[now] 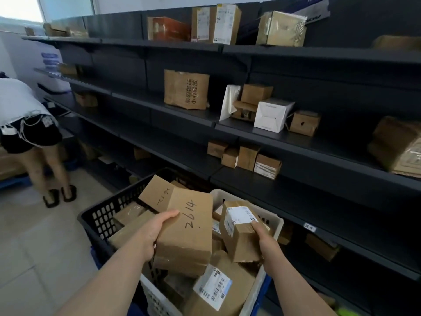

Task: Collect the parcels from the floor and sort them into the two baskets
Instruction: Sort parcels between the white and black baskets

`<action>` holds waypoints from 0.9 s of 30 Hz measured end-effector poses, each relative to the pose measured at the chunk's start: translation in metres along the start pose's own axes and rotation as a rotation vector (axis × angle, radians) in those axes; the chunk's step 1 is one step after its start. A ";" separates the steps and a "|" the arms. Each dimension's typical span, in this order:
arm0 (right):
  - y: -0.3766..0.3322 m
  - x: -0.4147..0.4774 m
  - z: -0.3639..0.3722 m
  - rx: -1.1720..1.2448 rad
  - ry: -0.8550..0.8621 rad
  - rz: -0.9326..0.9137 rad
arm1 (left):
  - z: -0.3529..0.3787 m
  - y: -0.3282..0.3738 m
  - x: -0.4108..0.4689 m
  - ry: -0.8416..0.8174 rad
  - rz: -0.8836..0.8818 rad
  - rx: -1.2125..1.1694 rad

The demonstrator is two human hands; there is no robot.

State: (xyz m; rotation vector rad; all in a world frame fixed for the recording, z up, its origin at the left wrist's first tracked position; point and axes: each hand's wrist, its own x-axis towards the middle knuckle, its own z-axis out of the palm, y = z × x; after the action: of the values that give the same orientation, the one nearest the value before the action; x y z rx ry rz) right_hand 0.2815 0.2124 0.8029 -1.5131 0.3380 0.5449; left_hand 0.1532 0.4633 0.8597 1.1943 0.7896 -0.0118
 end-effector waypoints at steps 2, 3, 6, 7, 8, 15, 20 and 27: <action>-0.004 0.009 0.004 -0.002 0.032 -0.012 | 0.001 0.006 0.015 -0.013 0.008 0.007; -0.004 0.013 0.005 -0.004 0.064 -0.019 | 0.001 0.008 0.022 -0.023 0.010 0.008; -0.001 0.024 0.001 -0.019 0.149 -0.026 | 0.002 0.015 0.038 -0.038 -0.013 0.004; -0.001 0.026 -0.001 -0.015 0.168 -0.027 | 0.001 0.017 0.042 -0.049 -0.022 0.000; -0.001 0.028 -0.001 -0.010 0.185 -0.035 | -0.001 0.019 0.047 -0.047 -0.023 -0.009; -0.011 0.021 0.034 -0.054 0.427 -0.178 | -0.045 0.044 0.093 0.008 -0.015 -0.080; -0.025 -0.002 0.092 -0.140 0.574 -0.265 | -0.095 0.061 0.145 -0.010 -0.056 0.000; -0.003 -0.019 0.164 -0.058 0.581 -0.160 | -0.132 0.049 0.191 -0.121 -0.108 0.406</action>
State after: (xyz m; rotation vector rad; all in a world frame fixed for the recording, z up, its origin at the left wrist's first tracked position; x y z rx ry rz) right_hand 0.2470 0.3723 0.8226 -1.7209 0.6443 -0.0239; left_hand 0.2428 0.6663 0.7759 1.5152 0.7653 -0.3443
